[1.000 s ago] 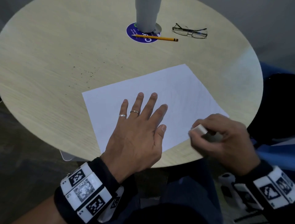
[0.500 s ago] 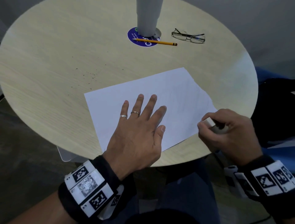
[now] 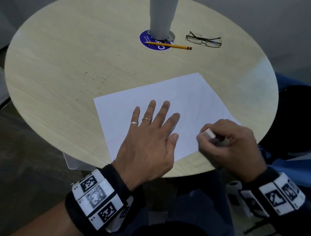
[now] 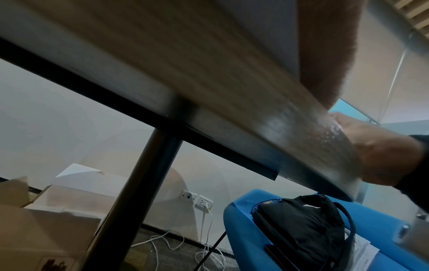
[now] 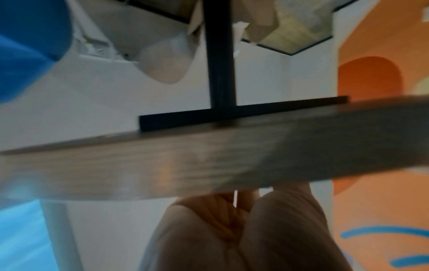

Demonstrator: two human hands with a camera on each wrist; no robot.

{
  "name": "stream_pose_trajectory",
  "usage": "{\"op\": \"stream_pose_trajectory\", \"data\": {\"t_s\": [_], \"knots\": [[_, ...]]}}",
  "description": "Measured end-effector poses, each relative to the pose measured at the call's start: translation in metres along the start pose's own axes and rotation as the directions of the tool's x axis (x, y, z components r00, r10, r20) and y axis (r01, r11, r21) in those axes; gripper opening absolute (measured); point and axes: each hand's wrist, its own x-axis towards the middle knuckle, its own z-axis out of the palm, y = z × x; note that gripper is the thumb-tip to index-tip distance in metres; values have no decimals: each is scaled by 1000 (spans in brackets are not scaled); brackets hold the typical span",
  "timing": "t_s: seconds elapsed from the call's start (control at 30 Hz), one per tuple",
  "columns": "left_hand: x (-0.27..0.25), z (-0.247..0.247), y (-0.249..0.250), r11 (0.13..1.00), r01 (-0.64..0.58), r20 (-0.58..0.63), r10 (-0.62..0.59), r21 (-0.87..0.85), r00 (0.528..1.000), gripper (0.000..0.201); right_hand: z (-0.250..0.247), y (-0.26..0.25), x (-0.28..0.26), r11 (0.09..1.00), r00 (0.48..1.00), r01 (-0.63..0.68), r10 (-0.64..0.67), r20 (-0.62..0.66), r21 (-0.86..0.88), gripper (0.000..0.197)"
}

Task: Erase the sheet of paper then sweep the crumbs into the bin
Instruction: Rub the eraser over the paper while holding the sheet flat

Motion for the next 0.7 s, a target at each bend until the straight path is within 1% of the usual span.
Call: {"op": "stream_pose_trajectory", "data": {"t_s": [0.03,0.07,0.1,0.17,0.27,0.3,0.37,0.43,0.5,0.6,0.63,0.7], "knots": [[1,1,0,1000,-1,5,1,4,1000,60,-5,12,5,998,998,-52,53,-26,18,21],[1,1,1,1000,0,9,0,7,1000,60,-10,21,11,996,994,-89,89,-58,0,24],[1,1,2,1000,1,9,-1,8,1000,61,-14,27,14,994,992,-99,95,-85,-40,25],[1,1,2,1000,-1,9,1,6,1000,61,-12,23,14,992,992,-84,74,-103,-97,23],[0,0,1,1000,-9,6,9,6,1000,62,2,-3,2,996,999,-2,-1,-34,-90,18],[0,0,1,1000,-10,7,10,9,1000,61,3,-4,1,996,1000,13,-15,-21,-90,19],[1,1,0,1000,-11,11,10,19,1000,61,-6,14,11,997,998,-58,57,-40,-47,23],[0,1,1,1000,-5,15,5,21,1000,61,-14,25,18,990,991,-108,100,-87,-90,25],[0,1,1,1000,-5,19,4,24,1000,61,-11,18,16,988,991,-88,75,-107,-124,22],[0,0,1,1000,-7,17,7,20,1000,62,6,-7,3,990,998,34,-39,-40,-137,17],[0,0,1,1000,-7,15,6,20,1000,62,7,-6,4,990,998,41,-46,-35,-137,18],[0,0,0,1000,-8,19,8,23,1000,62,-3,14,14,994,996,-47,40,-76,-95,24]]}}
